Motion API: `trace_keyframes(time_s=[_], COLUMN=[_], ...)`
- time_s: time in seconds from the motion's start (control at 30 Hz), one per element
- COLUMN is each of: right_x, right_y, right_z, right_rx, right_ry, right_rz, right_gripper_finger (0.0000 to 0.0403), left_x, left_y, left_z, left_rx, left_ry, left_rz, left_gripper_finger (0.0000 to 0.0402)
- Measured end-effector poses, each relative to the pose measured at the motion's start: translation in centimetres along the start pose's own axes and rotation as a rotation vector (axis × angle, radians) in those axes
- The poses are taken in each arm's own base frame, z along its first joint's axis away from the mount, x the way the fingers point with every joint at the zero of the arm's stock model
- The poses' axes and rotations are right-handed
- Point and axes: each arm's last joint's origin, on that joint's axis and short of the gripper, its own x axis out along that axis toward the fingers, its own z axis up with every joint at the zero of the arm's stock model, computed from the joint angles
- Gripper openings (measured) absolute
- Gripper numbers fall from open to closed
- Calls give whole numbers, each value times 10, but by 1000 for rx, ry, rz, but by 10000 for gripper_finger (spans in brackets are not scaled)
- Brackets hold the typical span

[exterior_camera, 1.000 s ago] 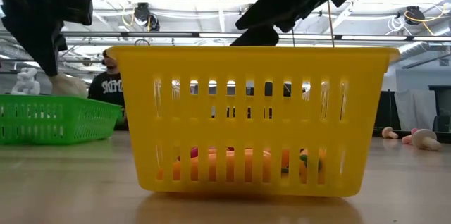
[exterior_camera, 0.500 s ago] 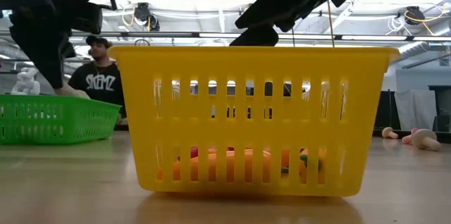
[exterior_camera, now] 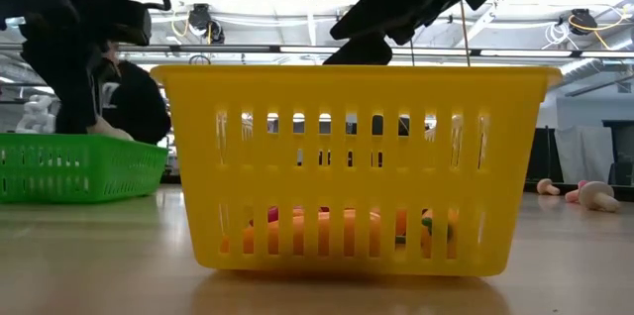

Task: Sort produce into baskets
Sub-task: Put the garlic into the green basket

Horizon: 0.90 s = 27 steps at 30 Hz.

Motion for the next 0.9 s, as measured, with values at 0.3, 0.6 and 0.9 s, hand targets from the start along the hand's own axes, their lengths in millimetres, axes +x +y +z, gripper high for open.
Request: trace_keyframes(time_s=[0.3, 0.6, 0.9], right_x=[0, 0, 0], right_y=[0, 0, 0], right_z=[0, 1, 1], right_rx=[-2, -9, -1], right_ry=[-1, -6, -6], right_rz=[0, 0, 0], right_gripper_finger=[329, 329, 329], left_x=[-6, -51, -41], left_y=[-1, 8, 95], left_z=[3, 37, 70], left_rx=[50, 123, 219], left_ry=[-13, -137, 5], left_rz=[22, 148, 293], left_gripper_finger=[140, 141, 141])
